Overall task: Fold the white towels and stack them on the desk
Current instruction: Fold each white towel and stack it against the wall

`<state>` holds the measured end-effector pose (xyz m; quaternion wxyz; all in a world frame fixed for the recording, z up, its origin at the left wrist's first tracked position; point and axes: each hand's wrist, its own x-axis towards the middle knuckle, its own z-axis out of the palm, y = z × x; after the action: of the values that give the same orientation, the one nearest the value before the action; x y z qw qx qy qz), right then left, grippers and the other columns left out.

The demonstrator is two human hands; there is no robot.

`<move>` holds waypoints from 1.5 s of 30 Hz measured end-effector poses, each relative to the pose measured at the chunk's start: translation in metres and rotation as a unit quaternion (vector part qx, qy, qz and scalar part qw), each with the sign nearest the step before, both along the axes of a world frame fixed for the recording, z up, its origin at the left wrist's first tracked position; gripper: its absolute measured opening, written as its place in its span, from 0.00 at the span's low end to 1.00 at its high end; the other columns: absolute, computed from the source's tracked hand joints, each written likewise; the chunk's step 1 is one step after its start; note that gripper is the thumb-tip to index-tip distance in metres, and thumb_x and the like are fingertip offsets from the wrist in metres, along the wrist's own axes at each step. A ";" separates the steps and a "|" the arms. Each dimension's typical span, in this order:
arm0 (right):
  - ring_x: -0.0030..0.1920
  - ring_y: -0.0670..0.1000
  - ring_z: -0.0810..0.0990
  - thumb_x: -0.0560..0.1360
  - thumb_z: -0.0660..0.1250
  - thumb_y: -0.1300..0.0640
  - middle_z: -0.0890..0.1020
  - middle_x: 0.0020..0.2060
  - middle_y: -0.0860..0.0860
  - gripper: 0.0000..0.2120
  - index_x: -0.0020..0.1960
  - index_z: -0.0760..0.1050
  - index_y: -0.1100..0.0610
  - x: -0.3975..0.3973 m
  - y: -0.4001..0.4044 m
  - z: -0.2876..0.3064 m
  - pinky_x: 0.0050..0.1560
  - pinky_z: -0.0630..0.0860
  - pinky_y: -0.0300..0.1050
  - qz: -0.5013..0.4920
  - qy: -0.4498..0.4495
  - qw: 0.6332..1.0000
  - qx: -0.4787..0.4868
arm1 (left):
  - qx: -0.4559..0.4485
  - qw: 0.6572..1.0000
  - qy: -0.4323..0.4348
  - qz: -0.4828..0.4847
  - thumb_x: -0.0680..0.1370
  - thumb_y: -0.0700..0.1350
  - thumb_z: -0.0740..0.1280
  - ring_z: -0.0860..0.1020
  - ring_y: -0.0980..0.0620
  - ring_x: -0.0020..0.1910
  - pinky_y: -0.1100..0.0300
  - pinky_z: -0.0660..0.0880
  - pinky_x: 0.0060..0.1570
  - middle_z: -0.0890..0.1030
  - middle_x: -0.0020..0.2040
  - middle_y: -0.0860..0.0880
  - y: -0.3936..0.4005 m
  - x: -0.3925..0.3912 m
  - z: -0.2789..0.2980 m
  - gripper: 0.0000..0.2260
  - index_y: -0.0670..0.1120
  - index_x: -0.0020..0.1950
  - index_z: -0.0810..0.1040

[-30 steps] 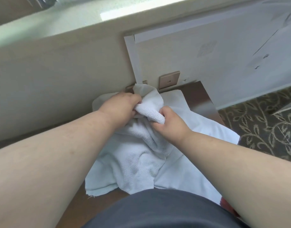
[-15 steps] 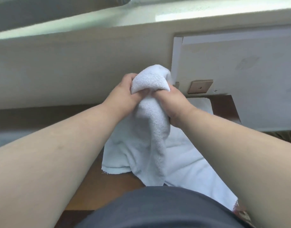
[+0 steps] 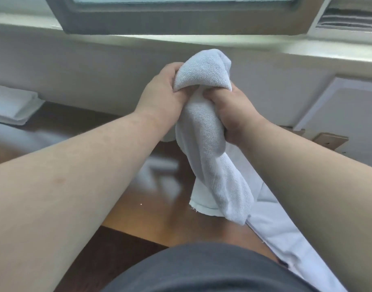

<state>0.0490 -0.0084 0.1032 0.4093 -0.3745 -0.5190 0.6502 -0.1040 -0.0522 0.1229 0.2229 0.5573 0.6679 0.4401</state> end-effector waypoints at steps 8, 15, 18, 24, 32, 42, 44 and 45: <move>0.49 0.53 0.85 0.71 0.63 0.60 0.86 0.47 0.53 0.15 0.48 0.83 0.46 -0.160 -0.043 0.034 0.47 0.82 0.50 -0.012 0.004 0.999 0.050 | 0.040 0.999 0.029 -0.006 0.74 0.60 0.67 0.76 0.71 0.47 0.73 0.73 0.45 0.81 0.49 0.65 -0.041 -0.159 0.031 0.17 0.64 0.62 0.74; 0.50 0.53 0.85 0.71 0.62 0.60 0.86 0.48 0.53 0.15 0.52 0.81 0.47 -0.274 -0.061 0.042 0.49 0.82 0.51 0.022 0.023 0.999 0.044 | 0.035 0.998 0.054 0.017 0.73 0.61 0.65 0.77 0.68 0.48 0.64 0.75 0.49 0.81 0.51 0.63 -0.069 -0.269 0.046 0.17 0.66 0.62 0.73; 0.50 0.53 0.85 0.72 0.63 0.60 0.86 0.48 0.52 0.15 0.55 0.80 0.47 -0.317 -0.059 0.031 0.47 0.82 0.49 0.046 0.020 0.998 0.031 | 0.023 0.997 0.054 0.040 0.73 0.64 0.65 0.77 0.66 0.49 0.63 0.76 0.48 0.80 0.52 0.61 -0.076 -0.310 0.039 0.17 0.67 0.62 0.72; 0.51 0.54 0.85 0.73 0.62 0.62 0.86 0.48 0.54 0.15 0.56 0.79 0.50 -0.396 -0.041 -0.001 0.47 0.82 0.49 0.132 0.008 0.991 0.001 | -0.025 0.990 0.076 0.117 0.71 0.66 0.65 0.77 0.58 0.52 0.53 0.77 0.53 0.76 0.57 0.54 -0.074 -0.388 0.002 0.19 0.64 0.60 0.73; 0.51 0.50 0.84 0.70 0.64 0.52 0.85 0.49 0.47 0.13 0.53 0.80 0.41 -0.470 -0.003 -0.022 0.54 0.80 0.53 0.328 -0.252 0.908 0.061 | -0.088 0.941 0.327 0.000 0.72 0.47 0.65 0.54 0.54 0.76 0.57 0.54 0.72 0.58 0.77 0.56 -0.065 -0.463 -0.023 0.34 0.64 0.75 0.59; 0.58 0.49 0.78 0.73 0.70 0.44 0.80 0.58 0.45 0.22 0.65 0.74 0.48 -0.505 0.019 -0.086 0.55 0.73 0.43 0.253 -0.479 0.828 0.144 | -0.286 0.861 0.414 -0.074 0.74 0.50 0.63 0.72 0.44 0.49 0.51 0.72 0.45 0.70 0.50 0.49 -0.009 -0.554 -0.099 0.12 0.52 0.58 0.69; 0.64 0.50 0.75 0.72 0.71 0.39 0.76 0.66 0.49 0.31 0.71 0.70 0.50 -0.486 0.018 -0.110 0.59 0.69 0.40 0.154 -0.492 0.855 0.057 | -0.326 0.848 0.414 -0.057 0.76 0.50 0.62 0.71 0.42 0.46 0.51 0.70 0.43 0.70 0.50 0.46 0.003 -0.574 -0.116 0.12 0.49 0.56 0.67; 0.66 0.51 0.74 0.71 0.71 0.38 0.74 0.68 0.50 0.34 0.72 0.68 0.51 -0.475 0.013 -0.124 0.62 0.69 0.41 0.094 -0.488 0.868 0.000 | -0.341 0.840 0.419 -0.057 0.76 0.50 0.61 0.71 0.42 0.46 0.51 0.70 0.42 0.70 0.49 0.45 0.009 -0.585 -0.124 0.11 0.48 0.55 0.67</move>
<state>-0.4256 0.0042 -0.0204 0.0409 -0.5935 -0.6854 0.4200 -0.6889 -0.0436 -0.0012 0.1227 0.6139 0.7727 -0.1044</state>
